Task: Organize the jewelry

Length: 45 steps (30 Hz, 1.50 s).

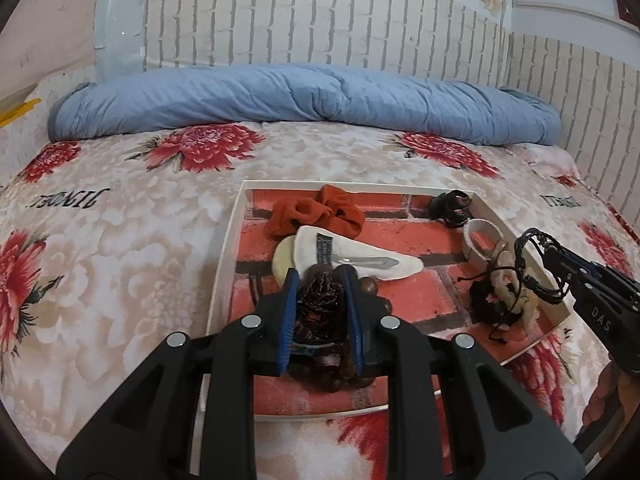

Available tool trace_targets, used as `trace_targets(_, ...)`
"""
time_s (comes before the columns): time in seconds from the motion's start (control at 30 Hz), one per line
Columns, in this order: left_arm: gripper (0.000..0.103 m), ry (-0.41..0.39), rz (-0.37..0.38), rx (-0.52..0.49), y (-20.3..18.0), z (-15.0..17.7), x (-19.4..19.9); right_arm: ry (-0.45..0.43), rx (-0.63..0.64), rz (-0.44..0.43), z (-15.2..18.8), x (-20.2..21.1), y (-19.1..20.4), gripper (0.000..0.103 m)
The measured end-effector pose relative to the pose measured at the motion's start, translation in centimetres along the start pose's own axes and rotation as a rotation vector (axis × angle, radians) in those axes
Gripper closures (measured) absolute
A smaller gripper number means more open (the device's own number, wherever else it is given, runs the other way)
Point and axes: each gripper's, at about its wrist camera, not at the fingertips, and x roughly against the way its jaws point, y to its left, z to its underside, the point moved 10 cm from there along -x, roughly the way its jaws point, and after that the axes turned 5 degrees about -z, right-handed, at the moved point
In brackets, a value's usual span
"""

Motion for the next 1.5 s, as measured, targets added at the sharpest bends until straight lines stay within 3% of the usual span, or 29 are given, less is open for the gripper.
trace_targets(0.33, 0.081, 0.006, -0.09, -0.018, 1.1, 0.4, -1.1, 0.045, -0.027, 0.023, 1.3, -1.3, -0.8, 0.089)
trace_targets(0.9, 0.078, 0.01, -0.118, -0.05, 0.5, 1.2, -1.5, 0.1, -0.046, -0.006, 2.8, -2.9, -0.3, 0.089)
trace_targets(1.17, 0.056, 0.021, -0.11, -0.068, 0.2, 1.5, -1.7, 0.112, -0.039, -0.017, 3.0, -3.1, -0.2, 0.087)
trace_targets(1.23, 0.048, 0.015, -0.097, -0.055, 0.2, 1.4, -1.4, 0.102, -0.042, -0.03, 2.8, -2.6, -0.1, 0.075)
trace_targets(1.3, 0.039, 0.005, -0.092, -0.048, 0.2, 1.1, -0.9, 0.08, -0.035, -0.029, 2.2, -2.0, -0.1, 0.051)
trace_targets(1.5, 0.015, -0.059, -0.085, -0.026, 0.4, -0.5, 1.4, 0.009, -0.01, -0.013, 0.4, 0.0, -0.2, 0.033)
